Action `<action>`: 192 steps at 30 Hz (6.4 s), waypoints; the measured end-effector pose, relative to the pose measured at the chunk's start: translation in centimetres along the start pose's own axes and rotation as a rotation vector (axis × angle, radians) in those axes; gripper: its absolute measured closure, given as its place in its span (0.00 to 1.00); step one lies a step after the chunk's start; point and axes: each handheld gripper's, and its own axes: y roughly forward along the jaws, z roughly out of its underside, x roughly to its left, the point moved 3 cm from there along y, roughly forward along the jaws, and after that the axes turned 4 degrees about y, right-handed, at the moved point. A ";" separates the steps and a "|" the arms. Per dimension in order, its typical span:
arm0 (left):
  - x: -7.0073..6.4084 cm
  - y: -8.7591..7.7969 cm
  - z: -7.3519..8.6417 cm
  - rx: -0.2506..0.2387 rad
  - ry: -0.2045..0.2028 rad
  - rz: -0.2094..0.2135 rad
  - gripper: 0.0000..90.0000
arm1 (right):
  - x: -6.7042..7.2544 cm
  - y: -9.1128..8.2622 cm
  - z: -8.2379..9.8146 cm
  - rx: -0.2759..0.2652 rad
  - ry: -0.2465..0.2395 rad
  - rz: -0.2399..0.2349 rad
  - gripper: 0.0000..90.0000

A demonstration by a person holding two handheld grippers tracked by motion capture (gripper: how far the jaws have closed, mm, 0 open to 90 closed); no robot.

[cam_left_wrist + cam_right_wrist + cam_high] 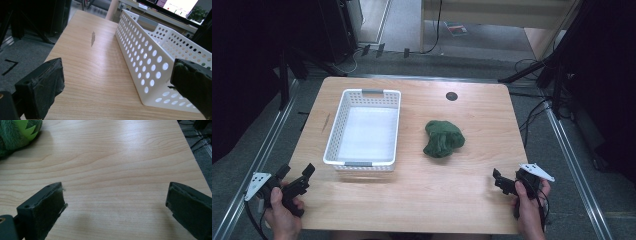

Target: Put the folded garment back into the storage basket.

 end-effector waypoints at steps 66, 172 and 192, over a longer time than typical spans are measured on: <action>-22.2 8.4 -7.8 0.187 0.218 0.286 0.01 | 0.0 0.0 0.0 0.001 0.001 0.002 0.02; -36.5 21.9 5.4 0.599 0.389 0.220 0.24 | 0.0 0.0 0.0 0.009 0.006 -0.020 0.02; -37.0 20.3 2.1 0.525 0.371 0.294 0.30 | -0.1 0.0 0.0 0.007 0.005 -0.021 0.02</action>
